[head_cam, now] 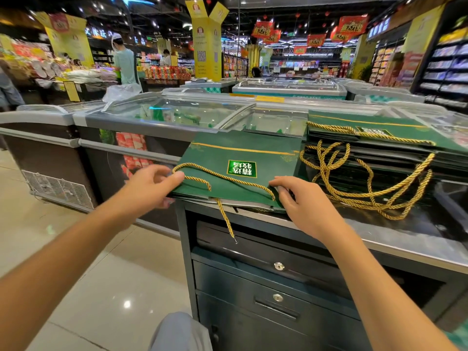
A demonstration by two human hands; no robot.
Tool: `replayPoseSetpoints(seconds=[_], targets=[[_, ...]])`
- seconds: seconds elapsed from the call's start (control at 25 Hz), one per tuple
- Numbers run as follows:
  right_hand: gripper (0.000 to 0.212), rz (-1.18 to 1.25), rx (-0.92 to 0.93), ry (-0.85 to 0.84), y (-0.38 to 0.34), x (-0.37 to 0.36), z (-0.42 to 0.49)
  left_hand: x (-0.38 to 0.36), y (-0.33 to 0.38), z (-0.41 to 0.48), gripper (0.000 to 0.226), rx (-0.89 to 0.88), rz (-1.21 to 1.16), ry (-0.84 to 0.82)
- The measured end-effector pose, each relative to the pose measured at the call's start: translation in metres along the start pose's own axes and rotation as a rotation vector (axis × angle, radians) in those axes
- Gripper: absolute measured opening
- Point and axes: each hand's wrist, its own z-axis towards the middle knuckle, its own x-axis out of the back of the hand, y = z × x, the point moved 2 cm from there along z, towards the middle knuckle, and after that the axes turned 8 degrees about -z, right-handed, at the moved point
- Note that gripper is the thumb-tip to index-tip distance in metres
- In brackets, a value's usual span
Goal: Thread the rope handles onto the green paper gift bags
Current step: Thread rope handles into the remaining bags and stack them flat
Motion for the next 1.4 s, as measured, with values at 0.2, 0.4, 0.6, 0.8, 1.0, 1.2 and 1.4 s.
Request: replayPoseSetpoints(seconds=[0.2, 0.4, 0.6, 0.8, 1.0, 1.2, 1.4], targets=[[0.043, 0.036, 0.1, 0.135, -0.032, 0.007, -0.009, -0.01, -0.017, -0.023, 0.026, 0.067, -0.644, -0.033], [0.074, -0.285, 0.314, -0.036, -0.082, -0.002, -0.007, -0.016, -0.003, -0.035, 0.022, 0.056, -0.849, 0.017], [0.056, -0.409, 0.341, 0.264, -0.094, -0.005, 0.004, -0.009, 0.021, -0.037, 0.038, -0.075, -0.918, -0.029], [0.048, -0.182, 0.252, 0.502, -0.097, 0.025, 0.013, -0.012, 0.024, -0.036, 0.051, -0.107, -0.885, -0.083], [0.017, 0.478, 0.14, 0.592, -0.095, 0.066, 0.017, -0.029, 0.01, -0.037, 0.045, -0.017, -0.854, -0.104], [0.018, 1.116, -0.182, 0.536, -0.106, 0.061, 0.017, -0.049, 0.01, -0.047, 0.041, 0.081, -0.818, -0.214], [0.015, 1.582, -0.276, 0.383, -0.125, 0.035, 0.017, -0.05, 0.003, -0.051, 0.049, 0.045, -0.907, -0.081]])
